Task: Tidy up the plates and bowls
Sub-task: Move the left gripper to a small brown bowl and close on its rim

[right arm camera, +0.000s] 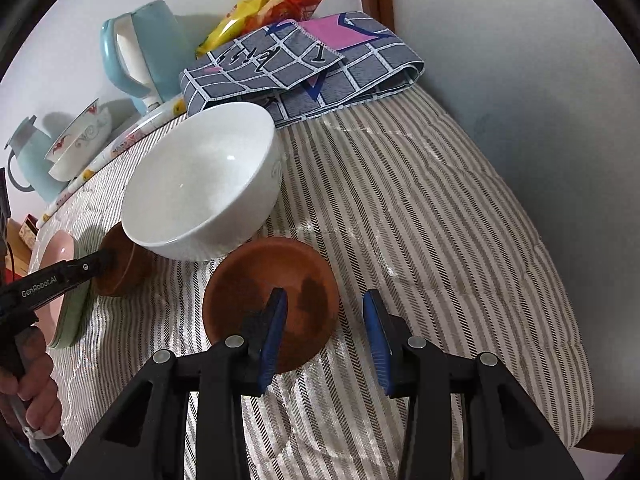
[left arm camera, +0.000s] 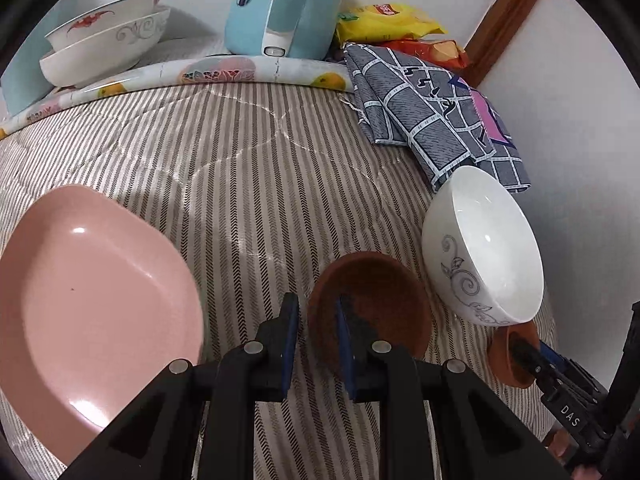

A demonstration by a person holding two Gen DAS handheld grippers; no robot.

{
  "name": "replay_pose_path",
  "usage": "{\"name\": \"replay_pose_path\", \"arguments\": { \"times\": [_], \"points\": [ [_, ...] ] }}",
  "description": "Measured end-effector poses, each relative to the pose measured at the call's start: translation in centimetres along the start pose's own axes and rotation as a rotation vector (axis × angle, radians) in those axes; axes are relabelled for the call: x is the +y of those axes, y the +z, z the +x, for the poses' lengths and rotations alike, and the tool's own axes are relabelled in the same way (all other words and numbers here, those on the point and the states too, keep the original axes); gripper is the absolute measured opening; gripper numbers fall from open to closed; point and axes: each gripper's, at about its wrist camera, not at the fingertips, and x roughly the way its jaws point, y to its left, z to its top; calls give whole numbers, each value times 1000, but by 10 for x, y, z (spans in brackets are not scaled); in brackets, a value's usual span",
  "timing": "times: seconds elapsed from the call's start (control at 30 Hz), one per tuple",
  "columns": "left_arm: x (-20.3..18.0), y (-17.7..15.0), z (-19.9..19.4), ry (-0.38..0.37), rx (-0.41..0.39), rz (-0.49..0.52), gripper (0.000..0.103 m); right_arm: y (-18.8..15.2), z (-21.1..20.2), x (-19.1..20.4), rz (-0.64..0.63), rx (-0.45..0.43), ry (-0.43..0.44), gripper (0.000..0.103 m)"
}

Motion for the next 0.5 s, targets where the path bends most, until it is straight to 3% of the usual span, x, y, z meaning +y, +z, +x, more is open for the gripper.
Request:
{"name": "replay_pose_path", "arguments": {
  "times": [0.13,0.5],
  "points": [
    [-3,-1,7,-3,26,-8,18,0,7,0,-8,5,0,40],
    [-5,-4,9,6,-10,11,22,0,11,0,-16,-14,-1,40]
  ]
}}
